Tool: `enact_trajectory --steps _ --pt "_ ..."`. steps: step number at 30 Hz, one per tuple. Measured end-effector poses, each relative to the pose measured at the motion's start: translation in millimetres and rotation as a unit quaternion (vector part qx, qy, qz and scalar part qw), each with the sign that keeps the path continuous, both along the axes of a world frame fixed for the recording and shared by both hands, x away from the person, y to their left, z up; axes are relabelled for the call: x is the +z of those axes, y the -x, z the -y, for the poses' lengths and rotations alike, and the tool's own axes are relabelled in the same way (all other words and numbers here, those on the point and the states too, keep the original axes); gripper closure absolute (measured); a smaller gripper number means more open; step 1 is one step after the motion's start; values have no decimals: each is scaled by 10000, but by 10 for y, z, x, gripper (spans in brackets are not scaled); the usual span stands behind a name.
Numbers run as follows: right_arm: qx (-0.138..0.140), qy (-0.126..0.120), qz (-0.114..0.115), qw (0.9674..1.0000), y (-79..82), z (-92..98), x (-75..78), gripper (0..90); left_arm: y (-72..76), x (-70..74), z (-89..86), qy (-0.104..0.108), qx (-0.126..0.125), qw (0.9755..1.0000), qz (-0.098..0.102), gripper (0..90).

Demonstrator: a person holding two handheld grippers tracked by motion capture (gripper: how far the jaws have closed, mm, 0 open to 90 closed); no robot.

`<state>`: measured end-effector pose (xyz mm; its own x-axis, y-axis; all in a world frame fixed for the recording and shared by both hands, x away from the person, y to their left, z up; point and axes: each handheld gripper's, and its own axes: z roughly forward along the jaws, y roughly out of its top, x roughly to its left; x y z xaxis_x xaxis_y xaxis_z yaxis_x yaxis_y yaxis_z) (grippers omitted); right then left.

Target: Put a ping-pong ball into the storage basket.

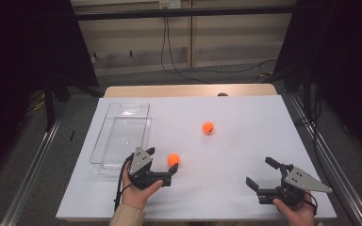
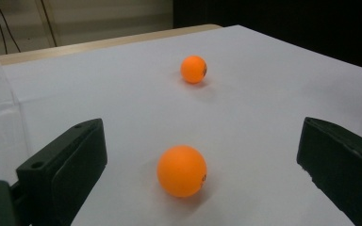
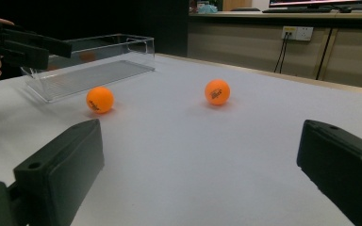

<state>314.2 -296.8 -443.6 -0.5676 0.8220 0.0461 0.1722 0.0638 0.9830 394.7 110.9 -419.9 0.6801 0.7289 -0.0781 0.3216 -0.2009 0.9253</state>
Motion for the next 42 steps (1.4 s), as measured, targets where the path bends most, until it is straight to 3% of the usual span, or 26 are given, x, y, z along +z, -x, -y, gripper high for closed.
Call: enact_trajectory --steps 22,27,32,42 --pt "-16 -48 26 10000 -8 1 3 7 -95 -101 87 -374 39 9988 -312 24" --pt "-12 -37 33 10000 -11 -1 2 7 -109 -114 89 -374 69 9985 -402 24" --pt "-15 -36 37 10000 -13 -4 2 7 -112 -127 108 -566 83 9975 -417 23" --pt "-16 -26 28 10000 -17 -7 1 7 -120 -122 120 -545 59 9974 -470 23"
